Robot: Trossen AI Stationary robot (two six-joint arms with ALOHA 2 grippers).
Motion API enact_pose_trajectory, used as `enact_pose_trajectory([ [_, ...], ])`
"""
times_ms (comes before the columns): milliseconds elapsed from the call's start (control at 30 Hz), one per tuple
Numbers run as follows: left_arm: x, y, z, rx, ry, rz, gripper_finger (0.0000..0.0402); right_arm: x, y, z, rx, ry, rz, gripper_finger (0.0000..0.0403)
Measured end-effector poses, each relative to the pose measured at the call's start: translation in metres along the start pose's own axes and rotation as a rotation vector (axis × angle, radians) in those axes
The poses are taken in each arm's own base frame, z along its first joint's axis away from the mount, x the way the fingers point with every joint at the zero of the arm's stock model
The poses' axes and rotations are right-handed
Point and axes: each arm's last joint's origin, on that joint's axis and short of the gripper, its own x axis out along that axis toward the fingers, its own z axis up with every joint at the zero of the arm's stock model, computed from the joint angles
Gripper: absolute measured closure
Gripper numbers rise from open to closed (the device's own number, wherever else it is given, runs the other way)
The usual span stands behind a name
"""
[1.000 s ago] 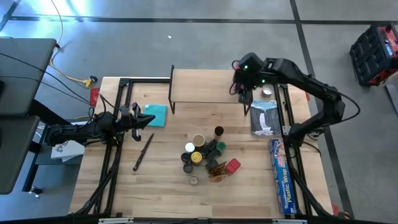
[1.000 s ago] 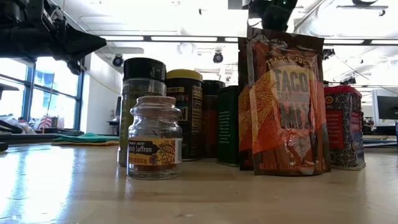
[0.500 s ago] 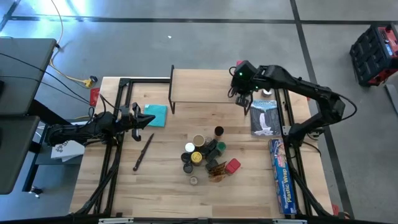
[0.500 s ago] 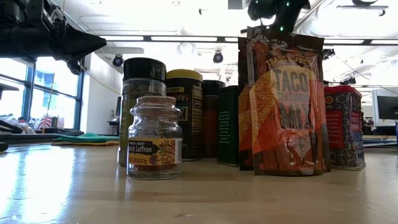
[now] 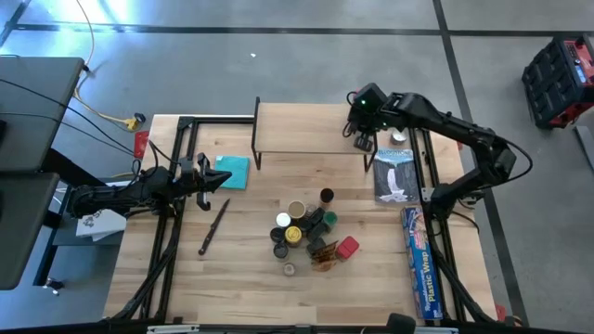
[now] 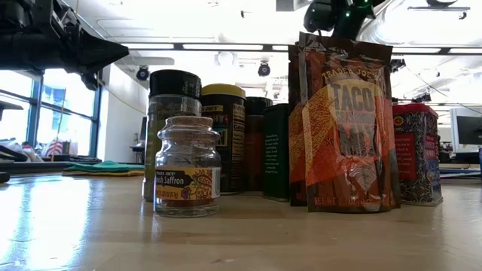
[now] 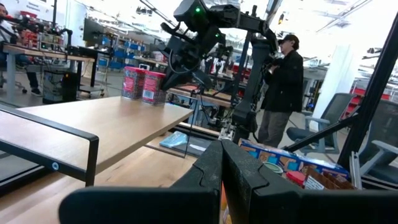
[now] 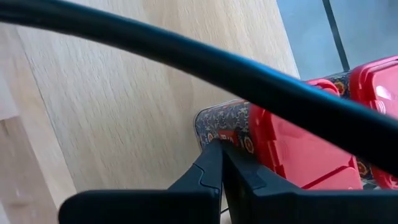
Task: Shelf spices
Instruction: Put the red seasoning can on the shelf
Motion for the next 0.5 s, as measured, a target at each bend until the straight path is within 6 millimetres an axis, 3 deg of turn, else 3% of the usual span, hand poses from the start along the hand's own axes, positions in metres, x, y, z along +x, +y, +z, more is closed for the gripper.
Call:
enact_pose_trajectory([
  [500, 0.0000, 0.0000, 0.0000, 0.000, 0.000, 0.000, 0.0401, 0.0002, 0.0005, -0.0062, -0.061, 0.057, 0.022, 0.0403],
])
